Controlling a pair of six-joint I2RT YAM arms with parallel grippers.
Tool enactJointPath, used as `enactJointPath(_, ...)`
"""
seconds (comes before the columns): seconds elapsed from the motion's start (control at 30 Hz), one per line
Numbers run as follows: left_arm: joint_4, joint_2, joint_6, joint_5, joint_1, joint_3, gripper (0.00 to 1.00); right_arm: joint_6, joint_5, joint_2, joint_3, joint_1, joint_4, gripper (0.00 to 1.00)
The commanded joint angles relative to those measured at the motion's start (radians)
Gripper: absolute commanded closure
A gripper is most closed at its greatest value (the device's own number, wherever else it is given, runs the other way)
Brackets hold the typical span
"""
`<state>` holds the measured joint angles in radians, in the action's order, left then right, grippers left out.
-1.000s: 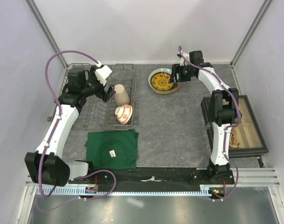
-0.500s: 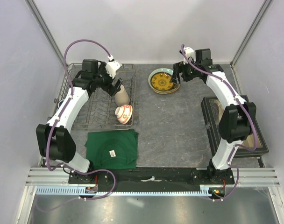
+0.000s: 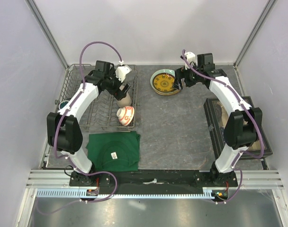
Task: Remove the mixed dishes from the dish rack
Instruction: Pick up the cup from the dish rack.
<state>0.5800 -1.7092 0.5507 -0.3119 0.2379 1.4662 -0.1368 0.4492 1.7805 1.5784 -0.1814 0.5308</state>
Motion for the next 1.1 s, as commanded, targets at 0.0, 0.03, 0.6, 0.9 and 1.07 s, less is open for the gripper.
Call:
enactJointPath(0.0, 0.007, -0.026, 0.006, 0.02, 0.005, 0.048, 0.01, -0.02, -0.001, -0.043, -0.015, -0.004, -0.032, 0.06)
enactJointPath(0.03, 0.009, -0.035, 0.009, 0.022, 0.005, 0.049, 0.01, -0.02, -0.001, -0.044, -0.015, -0.004, -0.032, 0.06)
enactJointPath(0.6, 0.011, -0.138, 0.017, 0.016, 0.005, 0.123, 0.09, -0.04, -0.017, -0.072, -0.054, -0.004, -0.032, 0.06)
enactJointPath(0.9, 0.04, -0.153, 0.026, 0.01, 0.005, 0.132, 0.31, -0.037, -0.018, -0.069, -0.054, -0.003, -0.034, 0.06)
enactJointPath(1.07, 0.053, -0.148, 0.008, -0.015, 0.005, 0.146, 0.51, -0.034, -0.018, -0.069, -0.067, -0.004, -0.038, 0.06)
